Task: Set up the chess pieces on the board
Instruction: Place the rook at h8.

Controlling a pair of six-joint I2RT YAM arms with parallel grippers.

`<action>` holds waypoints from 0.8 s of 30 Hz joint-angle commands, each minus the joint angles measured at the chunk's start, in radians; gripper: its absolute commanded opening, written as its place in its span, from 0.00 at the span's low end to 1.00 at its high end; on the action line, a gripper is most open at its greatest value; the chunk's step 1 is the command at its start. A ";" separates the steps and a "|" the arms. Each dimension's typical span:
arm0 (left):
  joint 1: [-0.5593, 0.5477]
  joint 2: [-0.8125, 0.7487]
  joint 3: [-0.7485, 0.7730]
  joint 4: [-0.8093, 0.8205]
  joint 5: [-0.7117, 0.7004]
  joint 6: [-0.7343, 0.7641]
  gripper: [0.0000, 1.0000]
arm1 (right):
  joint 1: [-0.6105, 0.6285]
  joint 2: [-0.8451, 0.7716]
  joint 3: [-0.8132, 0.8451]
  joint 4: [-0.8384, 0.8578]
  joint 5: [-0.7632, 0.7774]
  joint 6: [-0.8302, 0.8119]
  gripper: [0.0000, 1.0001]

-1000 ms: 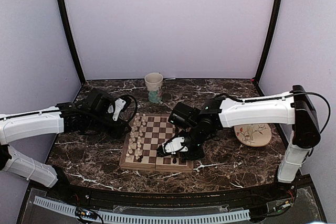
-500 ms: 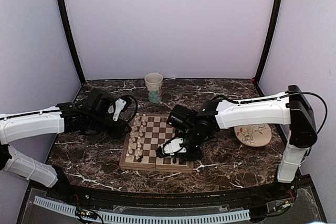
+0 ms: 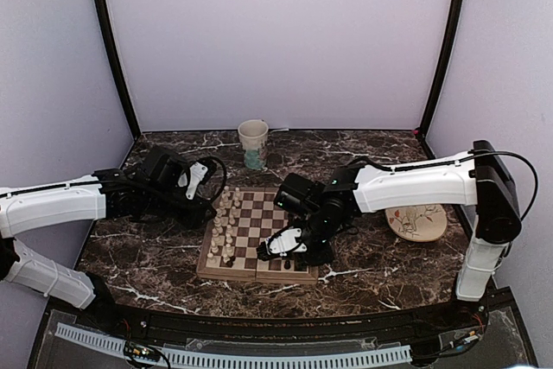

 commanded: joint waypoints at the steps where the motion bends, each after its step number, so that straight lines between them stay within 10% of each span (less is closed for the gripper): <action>1: 0.005 -0.003 -0.006 0.003 0.005 0.007 0.41 | 0.008 0.000 0.001 -0.013 0.007 -0.002 0.17; 24: 0.005 0.000 -0.007 0.006 0.017 0.004 0.41 | 0.006 -0.029 -0.021 -0.033 0.029 -0.008 0.13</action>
